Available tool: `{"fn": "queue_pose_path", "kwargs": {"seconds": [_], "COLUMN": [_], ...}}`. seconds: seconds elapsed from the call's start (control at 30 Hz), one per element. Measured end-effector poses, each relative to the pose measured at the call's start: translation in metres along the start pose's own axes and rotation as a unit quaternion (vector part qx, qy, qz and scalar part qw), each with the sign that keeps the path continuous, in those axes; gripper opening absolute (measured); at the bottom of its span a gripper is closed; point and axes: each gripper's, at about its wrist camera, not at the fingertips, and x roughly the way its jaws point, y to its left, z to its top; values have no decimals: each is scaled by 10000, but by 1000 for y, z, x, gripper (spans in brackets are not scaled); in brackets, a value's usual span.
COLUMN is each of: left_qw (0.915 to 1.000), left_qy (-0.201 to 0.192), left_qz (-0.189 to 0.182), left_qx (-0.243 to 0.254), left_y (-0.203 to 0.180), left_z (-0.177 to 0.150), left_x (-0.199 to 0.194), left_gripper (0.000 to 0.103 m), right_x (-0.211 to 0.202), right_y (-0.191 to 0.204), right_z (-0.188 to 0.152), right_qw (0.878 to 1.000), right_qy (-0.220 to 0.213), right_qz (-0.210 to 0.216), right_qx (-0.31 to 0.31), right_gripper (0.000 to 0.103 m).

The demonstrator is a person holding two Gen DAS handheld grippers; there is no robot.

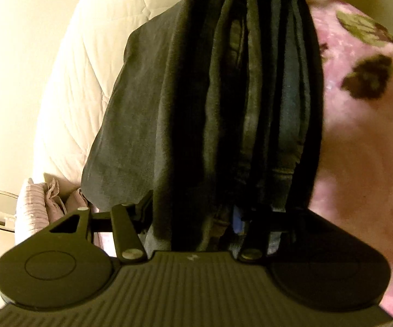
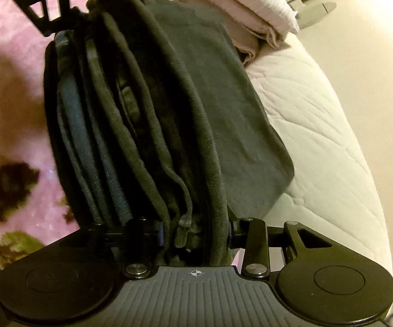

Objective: Fold clothes
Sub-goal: 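Lower the held jeans onto the folded clothes stack with both grippers, then open both grippers and smooth the jeans flat on the stack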

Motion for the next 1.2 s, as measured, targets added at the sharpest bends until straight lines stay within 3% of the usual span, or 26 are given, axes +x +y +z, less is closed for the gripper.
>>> {"fn": "queue_pose_path", "kwargs": {"seconds": [0.1,0.2,0.27,0.33,0.47,0.53,0.57,0.67,0.73,0.8,0.93,1.1,1.2], "left_qw": [9991,9918,9797,9677,9415,9369,9396,9509,9517,9481,9438,9290,9199], "left_qy": [81,81,37,-36,-114,78,221,442,462,524,416,421,683], "left_qz": [-259,-564,-632,-435,-213,-363,-497,-804,-873,-905,-538,-680,-967], "left_qx": [-311,-1146,-1903,-2483,-3361,-3477,-3378,-2955,-2906,-3002,-3235,-3614,-3740], "left_y": [8,21,34,47,86,91,87,67,72,81,115,171,176], "left_z": [-19,-38,-43,-35,-19,-17,-17,-13,-12,-15,-30,-30,-37], "left_x": [-26,-58,-75,-83,-80,-58,-46,-24,-26,-30,-44,9,53], "left_gripper": [56,56,54,54,54,49,48,48,48,48,48,47,48], "right_x": [-18,-47,-77,-95,-100,-84,-77,-64,-56,-50,-42,1,48], "right_y": [-3,-7,-16,-26,-54,-62,-64,-62,-61,-64,-87,-135,-157], "right_z": [5,8,2,8,21,29,29,20,14,10,17,29,35], "right_qw": [9992,9950,9850,9724,9424,9232,9168,9103,9051,9004,9022,9062,8990], "right_qy": [244,415,342,183,-118,-132,-100,127,278,389,181,-7,-28], "right_qz": [173,448,739,810,839,1020,1122,1465,1692,1855,1605,1316,1287], "right_qx": [266,796,1523,2179,3236,3703,3832,3869,3890,3915,3999,4017,4185], "right_gripper": [42,42,42,42,42,42,42,42,42,42,42,42,42]}}
